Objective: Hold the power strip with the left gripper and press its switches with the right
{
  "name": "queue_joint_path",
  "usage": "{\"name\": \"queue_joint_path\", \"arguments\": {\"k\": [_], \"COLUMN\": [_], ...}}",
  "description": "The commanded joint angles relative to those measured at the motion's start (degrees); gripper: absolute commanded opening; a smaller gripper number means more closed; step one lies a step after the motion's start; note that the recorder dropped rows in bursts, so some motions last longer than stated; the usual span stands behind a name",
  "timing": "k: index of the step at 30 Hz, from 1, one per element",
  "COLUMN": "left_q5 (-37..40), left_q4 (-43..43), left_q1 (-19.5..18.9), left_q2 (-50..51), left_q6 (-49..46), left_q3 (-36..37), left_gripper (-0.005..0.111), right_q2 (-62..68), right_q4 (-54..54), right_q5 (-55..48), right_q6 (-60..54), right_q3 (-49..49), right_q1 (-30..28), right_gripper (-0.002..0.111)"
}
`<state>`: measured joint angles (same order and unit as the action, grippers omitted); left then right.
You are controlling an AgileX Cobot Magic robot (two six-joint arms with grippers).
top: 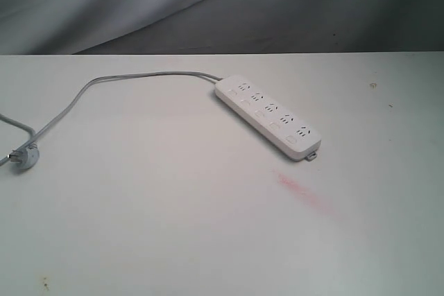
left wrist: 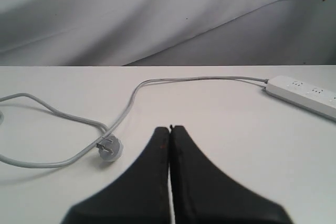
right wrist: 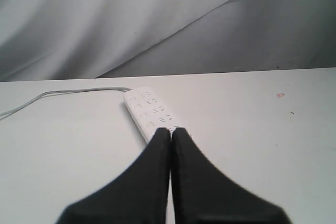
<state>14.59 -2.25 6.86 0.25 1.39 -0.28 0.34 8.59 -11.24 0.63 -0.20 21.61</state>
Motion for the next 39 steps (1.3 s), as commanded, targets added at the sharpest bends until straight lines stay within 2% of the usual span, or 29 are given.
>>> {"name": "queue_joint_path", "arguments": {"k": [1, 27, 39], "left_q5": [-1.02, -1.02, -1.02], "left_q4": [-0.45, -0.45, -0.45], "left_q1": [-0.17, -0.17, -0.17], "left_q2": [-0.25, -0.25, -0.25], "left_q6": [-0.28, -0.28, -0.28], "left_q3": [0.28, 0.28, 0.28], "left_gripper": [0.0, 0.0, 0.0], "right_q2": [-0.34, -0.34, -0.34], "right_q4": [0.03, 0.03, -6.69], "right_q5": [-0.12, -0.12, 0.68], "right_q6": [-0.1, -0.1, -2.33], "right_q3": [0.2, 0.2, 0.2], "right_q1": [-0.43, -0.67, -11.49], "right_gripper": [0.0, 0.0, 0.0]}}
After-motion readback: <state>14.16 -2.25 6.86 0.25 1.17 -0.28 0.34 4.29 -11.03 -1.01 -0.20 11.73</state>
